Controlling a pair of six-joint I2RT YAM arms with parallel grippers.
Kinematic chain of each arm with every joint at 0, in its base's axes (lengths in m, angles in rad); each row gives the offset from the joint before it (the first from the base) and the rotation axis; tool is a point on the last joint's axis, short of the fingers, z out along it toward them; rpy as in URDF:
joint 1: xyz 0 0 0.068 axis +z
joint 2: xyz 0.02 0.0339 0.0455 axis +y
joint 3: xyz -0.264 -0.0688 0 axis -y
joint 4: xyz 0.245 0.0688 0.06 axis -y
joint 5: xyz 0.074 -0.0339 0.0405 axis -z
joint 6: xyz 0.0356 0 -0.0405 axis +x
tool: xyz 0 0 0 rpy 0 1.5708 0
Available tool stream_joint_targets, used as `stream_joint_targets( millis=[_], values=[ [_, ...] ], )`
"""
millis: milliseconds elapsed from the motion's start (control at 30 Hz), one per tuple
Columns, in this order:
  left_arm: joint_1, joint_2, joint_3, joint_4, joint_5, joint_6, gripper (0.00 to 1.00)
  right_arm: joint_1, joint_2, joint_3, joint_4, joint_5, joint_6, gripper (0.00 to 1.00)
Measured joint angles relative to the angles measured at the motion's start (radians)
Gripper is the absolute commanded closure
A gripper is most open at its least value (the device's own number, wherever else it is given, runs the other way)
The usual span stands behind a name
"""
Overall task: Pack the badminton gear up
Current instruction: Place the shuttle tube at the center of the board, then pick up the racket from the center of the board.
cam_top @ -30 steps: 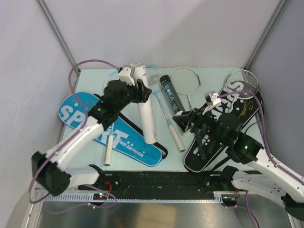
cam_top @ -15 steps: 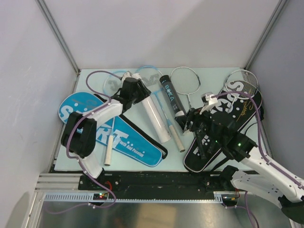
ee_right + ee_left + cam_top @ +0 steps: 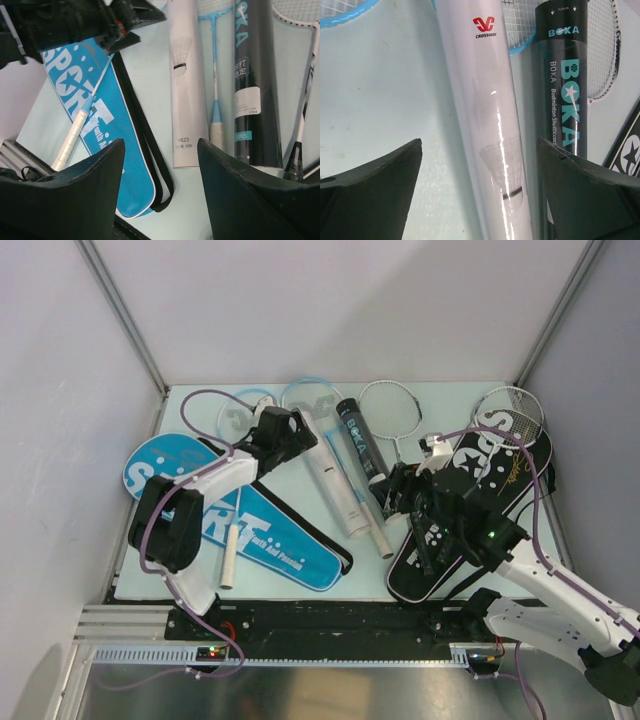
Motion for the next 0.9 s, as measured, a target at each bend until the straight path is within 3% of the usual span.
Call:
stream_joint_targets(
  millis=[300,533,900],
  values=[
    [0.002,-0.217,-0.047,-0.166,-0.129,0.219,0.01,-0.011,-0.061,0.000,-0.037,0.056,0.036,0.37],
    [0.064,-0.365,-0.131,-0.335,-0.287,0.399,0.10,-0.013,-0.099,0.000,-0.035,0.017,0.043,0.37],
    [0.182,-0.327,-0.219,-0.447,-0.232,0.411,0.23,-0.013,-0.107,0.000,-0.021,-0.119,0.035,0.36]
  ],
)
